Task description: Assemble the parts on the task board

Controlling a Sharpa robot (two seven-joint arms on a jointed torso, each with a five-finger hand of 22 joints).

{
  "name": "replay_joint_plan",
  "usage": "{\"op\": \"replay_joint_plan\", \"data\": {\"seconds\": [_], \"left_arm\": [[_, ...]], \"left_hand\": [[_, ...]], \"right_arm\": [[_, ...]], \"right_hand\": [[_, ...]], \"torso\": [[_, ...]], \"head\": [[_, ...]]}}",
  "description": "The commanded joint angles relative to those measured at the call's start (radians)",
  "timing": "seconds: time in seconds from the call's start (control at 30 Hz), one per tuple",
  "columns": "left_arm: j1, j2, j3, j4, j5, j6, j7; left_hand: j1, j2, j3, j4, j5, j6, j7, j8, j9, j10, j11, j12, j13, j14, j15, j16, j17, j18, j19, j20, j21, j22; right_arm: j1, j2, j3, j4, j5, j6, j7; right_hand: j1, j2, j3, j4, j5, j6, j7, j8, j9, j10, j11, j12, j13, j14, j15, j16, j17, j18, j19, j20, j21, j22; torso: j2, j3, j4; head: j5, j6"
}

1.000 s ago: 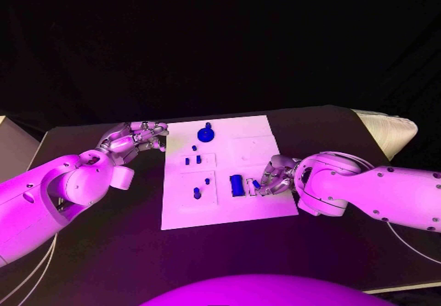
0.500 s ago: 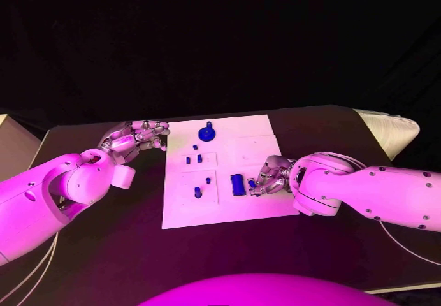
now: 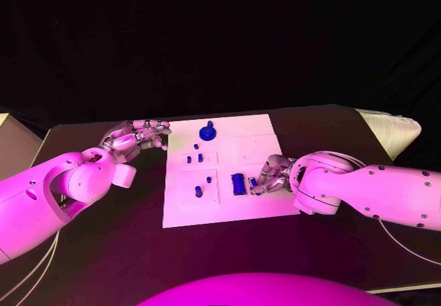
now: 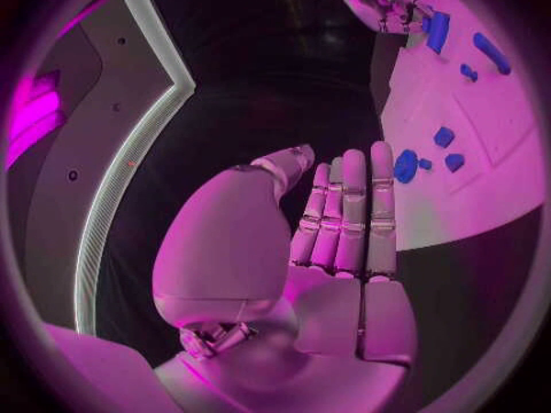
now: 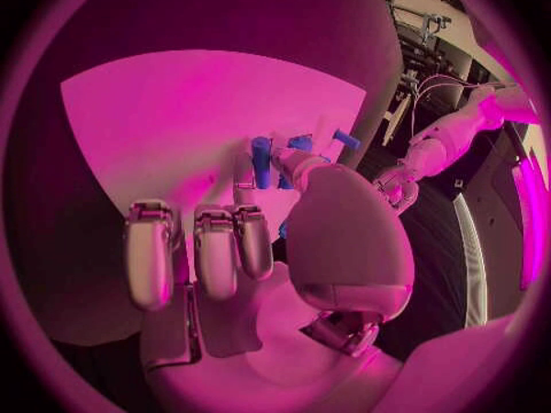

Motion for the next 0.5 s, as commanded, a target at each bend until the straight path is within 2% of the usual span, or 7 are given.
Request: {"op": "replay_joint_plan", "data": {"seconds": [0.03, 0.5], "left_arm": [[0.000, 0.001, 0.000, 0.003, -0.003, 0.018, 0.004], [0.000, 0.002, 0.000, 0.002, -0.003, 0.019, 0.003]], "left_hand": [[0.003, 0.009, 0.002, 0.003, 0.005, -0.003, 0.002, 0.007, -0.001, -0.007, 0.002, 0.004, -0.001, -0.001, 0.006, -0.007, -0.001, 0.013, 0.010, 0.000, -0.004, -0.001], [0.003, 0.009, 0.002, 0.003, 0.005, -0.003, 0.002, 0.007, -0.001, -0.007, 0.002, 0.004, -0.001, -0.001, 0.006, -0.007, -0.001, 0.013, 0.010, 0.000, -0.004, -0.001]], "right_arm": [[-0.001, 0.003, 0.000, -0.002, -0.012, 0.018, -0.003], [-0.001, 0.011, 0.000, -0.001, -0.018, -0.008, 0.009]], "right_hand": [[-0.013, -0.002, -0.010, 0.000, -0.003, 0.007, 0.004, -0.004, -0.001, 0.074, 0.001, -0.004, 0.224, 0.104, -0.004, 0.004, 0.263, -0.017, 0.082, -0.003, -0.006, 0.236], [-0.031, 0.006, -0.026, 0.002, -0.007, 0.011, 0.002, -0.003, 0.000, 0.075, 0.000, -0.002, 0.225, 0.104, -0.005, 0.004, 0.263, -0.017, 0.083, -0.003, -0.003, 0.236]], "torso": [[0.001, 0.0003, -0.0001], [0.000, -0.0002, 0.0000]], "head": [[0.000, -0.001], [0.002, -0.005]]}}
